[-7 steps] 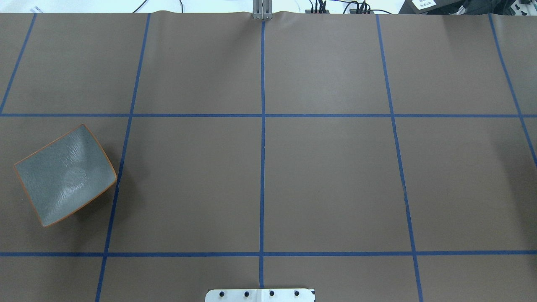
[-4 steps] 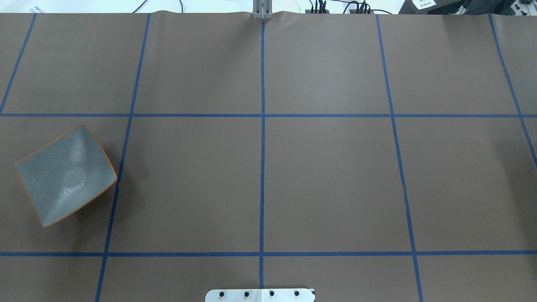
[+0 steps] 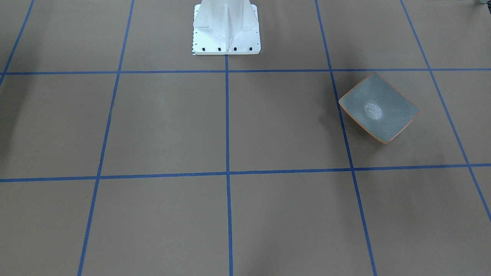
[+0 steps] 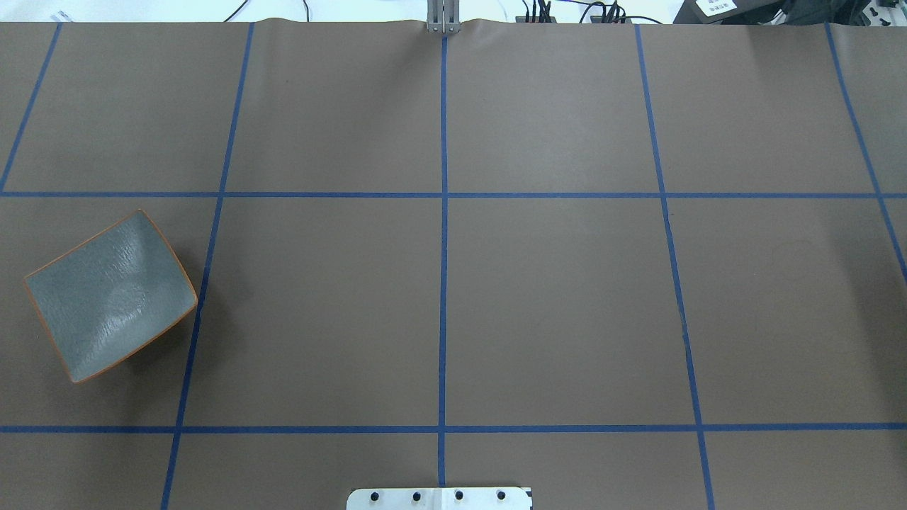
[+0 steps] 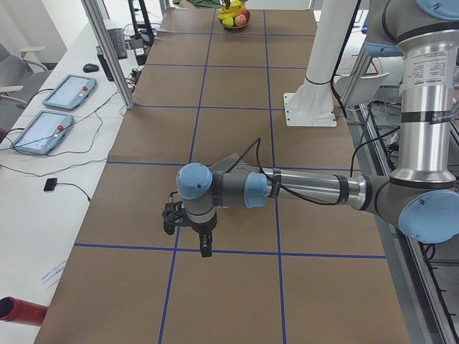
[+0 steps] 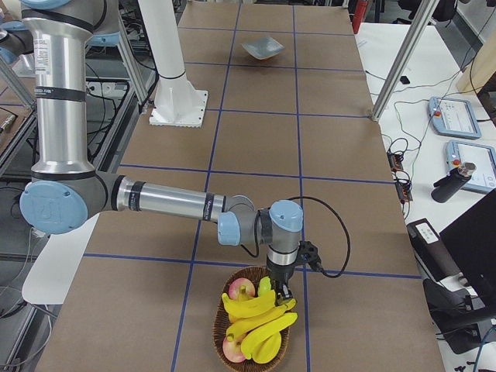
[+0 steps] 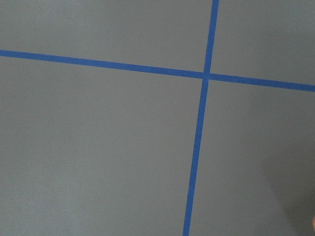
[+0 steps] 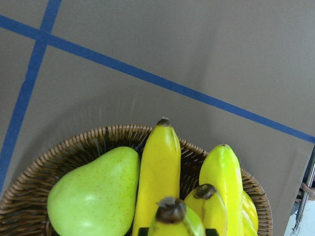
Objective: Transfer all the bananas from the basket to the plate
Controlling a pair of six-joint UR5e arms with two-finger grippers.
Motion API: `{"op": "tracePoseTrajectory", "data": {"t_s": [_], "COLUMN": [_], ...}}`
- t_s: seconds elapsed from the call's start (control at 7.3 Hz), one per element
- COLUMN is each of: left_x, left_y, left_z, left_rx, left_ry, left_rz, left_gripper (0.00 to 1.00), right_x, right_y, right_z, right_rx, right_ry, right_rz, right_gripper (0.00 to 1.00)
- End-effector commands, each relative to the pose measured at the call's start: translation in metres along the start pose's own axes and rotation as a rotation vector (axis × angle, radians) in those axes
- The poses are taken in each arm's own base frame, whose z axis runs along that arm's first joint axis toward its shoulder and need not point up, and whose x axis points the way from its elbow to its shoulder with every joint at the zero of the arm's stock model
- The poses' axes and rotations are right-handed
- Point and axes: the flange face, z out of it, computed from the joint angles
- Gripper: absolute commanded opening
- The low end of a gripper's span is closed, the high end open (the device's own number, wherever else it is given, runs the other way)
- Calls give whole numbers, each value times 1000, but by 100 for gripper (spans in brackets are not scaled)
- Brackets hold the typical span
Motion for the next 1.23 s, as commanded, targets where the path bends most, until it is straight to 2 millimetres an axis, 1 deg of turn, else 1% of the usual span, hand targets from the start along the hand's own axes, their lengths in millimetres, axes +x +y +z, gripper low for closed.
{"op": "tracePoseTrajectory", "data": {"t_s": [0.0, 0.14, 0.27, 0.41, 0.55, 0.68, 0.82, 0.96, 1.1], "left_x": [2, 2, 6, 14, 26, 31, 35, 48, 70], "left_y": [0, 0, -3, -5, -9, -12, -14, -16, -19], "left_z": [-2, -2, -6, -13, -25, -27, -31, -33, -37], "left_rx": [5, 5, 12, 27, 49, 58, 84, 83, 85], "left_ry": [0, 0, 1, 3, 7, 6, 12, 71, 183], "left_rz": [3, 3, 10, 23, 40, 58, 76, 83, 74], "left_gripper": [100, 100, 100, 100, 100, 100, 100, 100, 100], "right_x": [11, 5, -11, -48, -85, -147, -222, -305, -385], "right_y": [-2, -40, -87, -137, -160, -182, -198, -216, -225], "right_z": [-42, -96, -143, -181, -193, -210, -227, -242, -242], "right_rx": [-5, -19, -48, -53, -13, 15, 35, 74, 117], "right_ry": [9, 37, 21, -8, -96, -141, -166, -216, -300], "right_rz": [-12, -10, 9, 2, 88, 180, 253, 332, 408], "right_gripper": [0, 0, 0, 0, 0, 0, 0, 0, 0]}}
